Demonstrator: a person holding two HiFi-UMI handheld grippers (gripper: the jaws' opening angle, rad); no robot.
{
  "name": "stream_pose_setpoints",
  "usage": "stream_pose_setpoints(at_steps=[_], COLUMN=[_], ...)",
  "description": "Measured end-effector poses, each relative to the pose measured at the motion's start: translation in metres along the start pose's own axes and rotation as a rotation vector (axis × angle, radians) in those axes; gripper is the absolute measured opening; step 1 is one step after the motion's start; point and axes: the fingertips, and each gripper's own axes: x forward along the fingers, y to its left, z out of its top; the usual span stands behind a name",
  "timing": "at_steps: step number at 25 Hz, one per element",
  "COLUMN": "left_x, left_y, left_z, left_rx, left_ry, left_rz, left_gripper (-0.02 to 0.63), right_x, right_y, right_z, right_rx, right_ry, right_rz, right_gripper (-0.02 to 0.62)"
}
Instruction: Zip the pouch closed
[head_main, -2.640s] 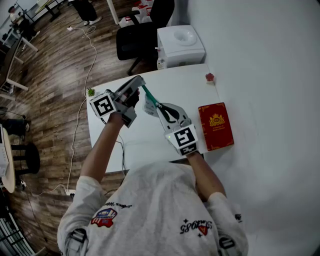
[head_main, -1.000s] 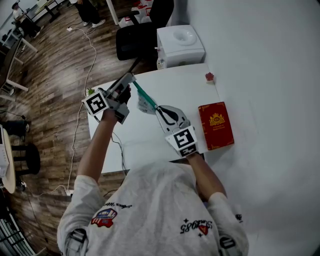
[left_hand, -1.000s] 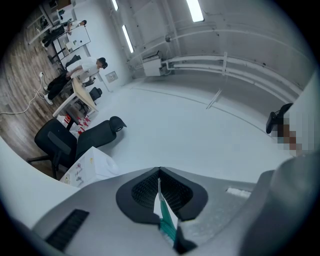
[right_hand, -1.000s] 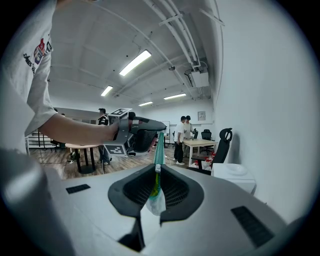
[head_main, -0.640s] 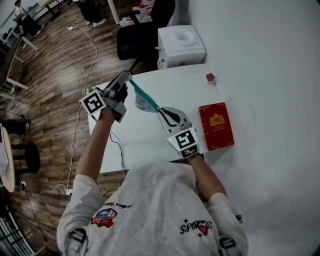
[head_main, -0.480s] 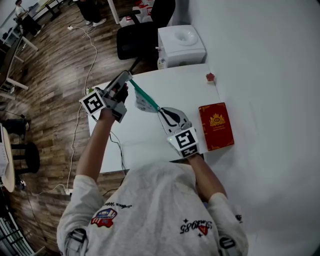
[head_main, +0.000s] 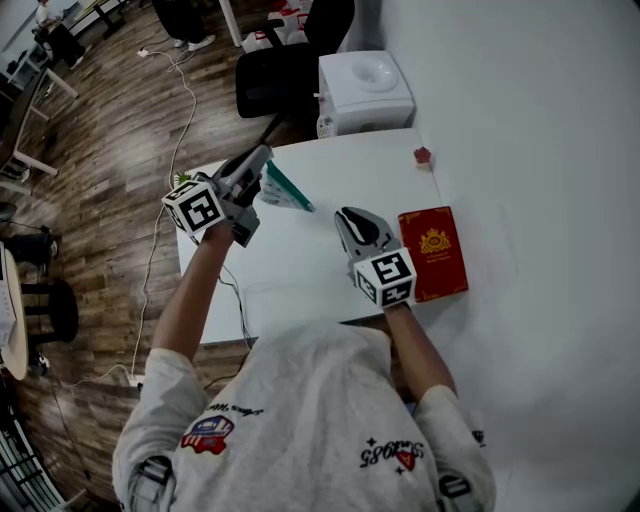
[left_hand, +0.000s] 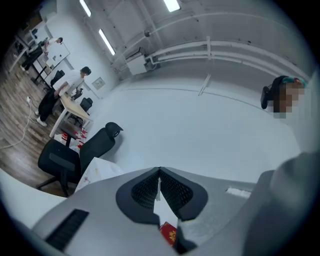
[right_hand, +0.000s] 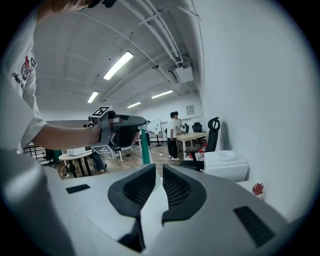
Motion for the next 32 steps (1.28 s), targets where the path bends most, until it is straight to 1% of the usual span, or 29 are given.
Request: stream_pose_setpoints(at_steps=[5,8,12,16,23,27,32], left_x=[-0.006,-0.009,-0.012,-0.009,-0.004,-0.004,-0.011], left_y=[0.015,0.019,0.015,0.005,-0.014,-0.014,-0.007], left_z=[0.0,-0.001,-0.004,-0.014,-0.026,-0.03,-0.032], left_rx=[0.143,0.229,0.313,0.386,0.464,0.48,0.475], left_ry=[0.004,0.008,0.023,0.048,0.06,0.059,0.06], left_rz=[0.12,0.163,0.173,0.156,0.102,0.106,0.131], left_gripper=[0.003,0.003,0.003,0.003,0.003,0.003,0.003], right_x=[-0.003,-0.006,-0.005,-0.006,-0.01,-0.012,-0.016], right_y=[-0.024,-0.036,-0.044,-0.047,-0.05,-0.055,-0.056], right_z=[0.009,0.015,0.027,0.036,0.059,0.062,0.063], right_rx=[0.012,0.013,0.004,-0.025,-0.074,-0.08,-0.098], right_ry=[-0.012,-0.029,-0.051,-0.087,-0.148,-0.16,-0.154], right_rz=[-0.082,-0.119,-0.142,-0.153,-0.17,-0.182,-0.186], right_gripper=[-0.002,-0.006,-0.006,-0.008,-0.008,-0.009,-0.009])
